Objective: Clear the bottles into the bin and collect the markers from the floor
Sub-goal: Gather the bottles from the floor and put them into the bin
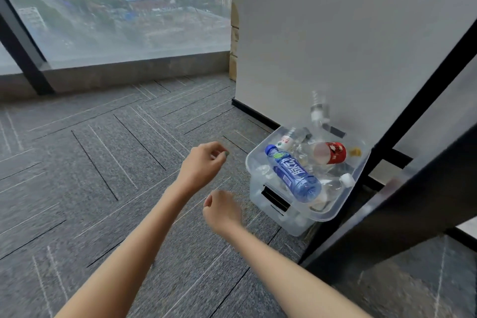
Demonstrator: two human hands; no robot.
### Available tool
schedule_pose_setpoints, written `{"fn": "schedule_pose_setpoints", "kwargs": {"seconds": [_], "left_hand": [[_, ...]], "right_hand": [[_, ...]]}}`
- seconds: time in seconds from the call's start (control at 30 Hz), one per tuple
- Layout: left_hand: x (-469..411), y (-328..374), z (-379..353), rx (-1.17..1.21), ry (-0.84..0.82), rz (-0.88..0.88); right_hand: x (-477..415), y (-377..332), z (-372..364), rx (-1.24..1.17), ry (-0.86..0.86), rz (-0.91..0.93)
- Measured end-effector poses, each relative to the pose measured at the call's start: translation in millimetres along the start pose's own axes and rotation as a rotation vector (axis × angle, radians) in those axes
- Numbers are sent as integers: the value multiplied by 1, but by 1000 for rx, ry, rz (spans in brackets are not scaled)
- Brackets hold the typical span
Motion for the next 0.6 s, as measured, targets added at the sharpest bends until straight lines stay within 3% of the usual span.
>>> {"fn": "schedule_pose_setpoints", "kwargs": {"seconds": [0.33, 0.6], "left_hand": [[138, -116, 63, 49, 153, 277], [267, -191, 90, 49, 237, 523]], "right_hand": [[20, -54, -71, 114, -67, 132], [56, -101, -163, 212, -232, 294]]}}
Point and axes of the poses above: each hand's wrist, its own x-axis away from the middle knuckle, its own z-axis out of the back of the hand, y = z × x, the point moved 4 cm from there along -x, towards the middle knuckle, and after that the axes turned 5 degrees about -y, right-handed, at the moved point
